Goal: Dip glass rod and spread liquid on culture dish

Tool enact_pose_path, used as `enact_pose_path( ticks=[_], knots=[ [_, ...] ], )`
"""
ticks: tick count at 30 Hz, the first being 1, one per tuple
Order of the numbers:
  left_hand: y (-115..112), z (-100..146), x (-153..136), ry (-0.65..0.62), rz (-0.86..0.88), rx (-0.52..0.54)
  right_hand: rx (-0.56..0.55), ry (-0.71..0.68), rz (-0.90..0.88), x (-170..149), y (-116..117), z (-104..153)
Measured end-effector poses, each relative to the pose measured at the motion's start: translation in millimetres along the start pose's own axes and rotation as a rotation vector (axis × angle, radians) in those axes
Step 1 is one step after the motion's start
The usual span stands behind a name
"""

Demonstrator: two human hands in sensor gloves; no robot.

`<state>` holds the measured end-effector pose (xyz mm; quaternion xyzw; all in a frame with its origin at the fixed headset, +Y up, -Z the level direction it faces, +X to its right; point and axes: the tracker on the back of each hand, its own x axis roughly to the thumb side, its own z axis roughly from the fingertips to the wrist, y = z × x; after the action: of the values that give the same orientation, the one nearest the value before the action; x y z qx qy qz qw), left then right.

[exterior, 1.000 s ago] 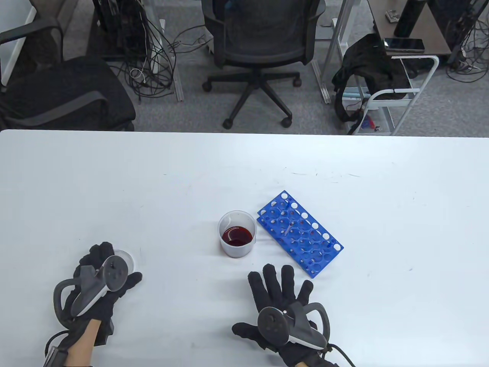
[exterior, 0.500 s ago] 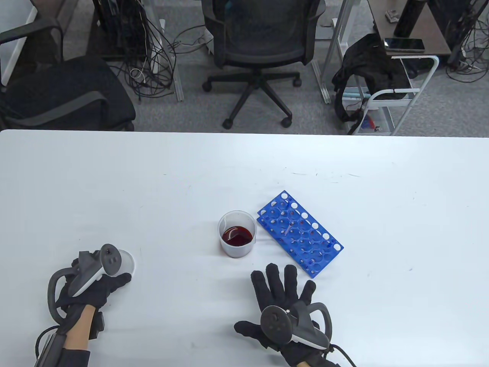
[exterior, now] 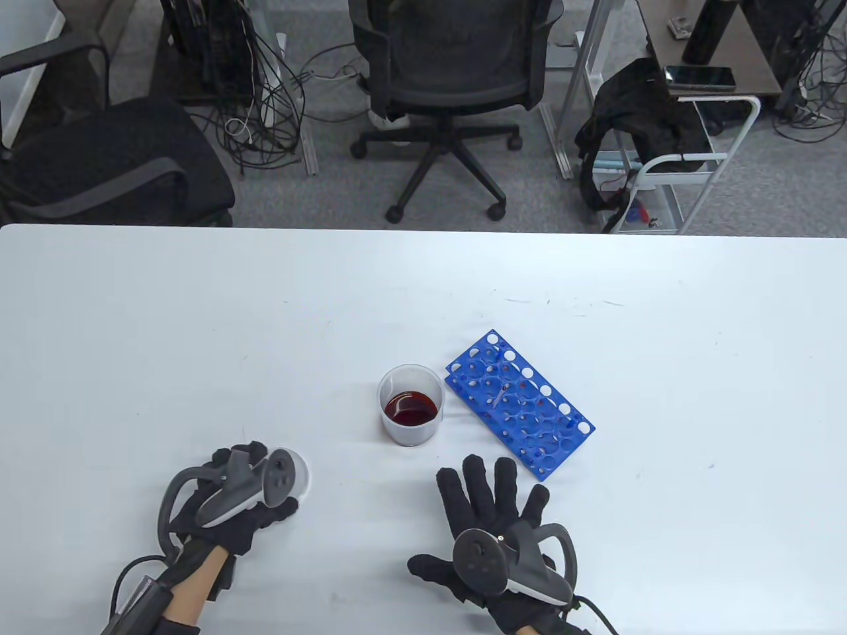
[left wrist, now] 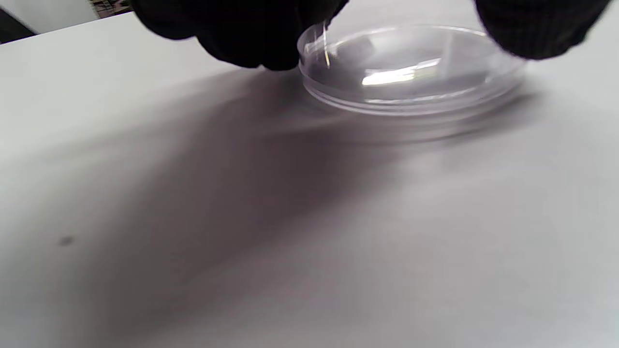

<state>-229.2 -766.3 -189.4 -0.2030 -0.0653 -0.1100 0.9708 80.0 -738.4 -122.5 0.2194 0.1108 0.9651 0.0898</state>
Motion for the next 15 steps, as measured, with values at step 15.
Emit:
enact_pose_path(
  ticks=[15],
  knots=[
    [-5.5,49.5,110.2,-0.357,-0.156,0.089,-0.002,0.011,0.007,-3.2,-1.7,1.1]
  ],
)
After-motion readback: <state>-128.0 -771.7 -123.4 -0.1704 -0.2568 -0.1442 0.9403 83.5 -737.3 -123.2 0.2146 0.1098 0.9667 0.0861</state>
